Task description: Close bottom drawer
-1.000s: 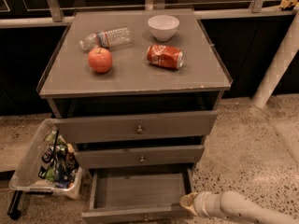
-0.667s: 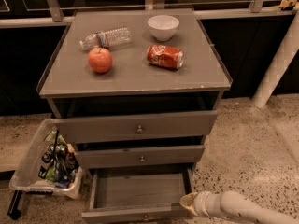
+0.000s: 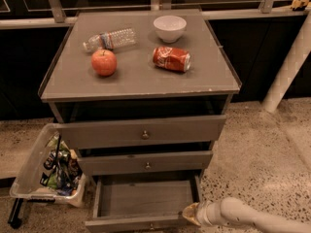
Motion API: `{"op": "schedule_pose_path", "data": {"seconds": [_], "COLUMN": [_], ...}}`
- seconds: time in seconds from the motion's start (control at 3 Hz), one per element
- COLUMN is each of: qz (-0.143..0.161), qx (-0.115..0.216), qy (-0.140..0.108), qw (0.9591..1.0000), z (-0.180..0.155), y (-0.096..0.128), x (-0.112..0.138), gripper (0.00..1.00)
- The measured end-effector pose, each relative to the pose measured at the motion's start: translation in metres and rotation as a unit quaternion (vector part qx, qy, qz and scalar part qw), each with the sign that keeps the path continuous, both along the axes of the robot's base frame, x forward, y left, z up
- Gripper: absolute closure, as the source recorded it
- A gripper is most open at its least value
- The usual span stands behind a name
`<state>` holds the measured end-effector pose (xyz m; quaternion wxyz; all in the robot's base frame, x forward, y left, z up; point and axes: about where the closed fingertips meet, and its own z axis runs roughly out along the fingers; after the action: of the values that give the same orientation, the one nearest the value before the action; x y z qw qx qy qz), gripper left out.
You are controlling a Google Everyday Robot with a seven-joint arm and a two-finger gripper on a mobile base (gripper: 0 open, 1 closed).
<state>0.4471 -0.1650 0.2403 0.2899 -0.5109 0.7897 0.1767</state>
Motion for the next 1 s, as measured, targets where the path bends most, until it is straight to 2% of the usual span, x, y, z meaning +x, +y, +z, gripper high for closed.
{"op": "schedule_pose_path", "data": {"seconds": [0.33,0.67,1.0], "qz": [0.024,0.046,0.06], "qx": [-0.002,-0.015,-0.024], "qy": [0.005,0.007,-0.01], "qw": [0.9997,0.9988,0.9979], "z": [-0.028,-0.041,-0.016], "y": [0.004,0.005,0.011], "x": [0.002,-0.001,-0.012], "gripper": [1.0,1.0,1.0]}}
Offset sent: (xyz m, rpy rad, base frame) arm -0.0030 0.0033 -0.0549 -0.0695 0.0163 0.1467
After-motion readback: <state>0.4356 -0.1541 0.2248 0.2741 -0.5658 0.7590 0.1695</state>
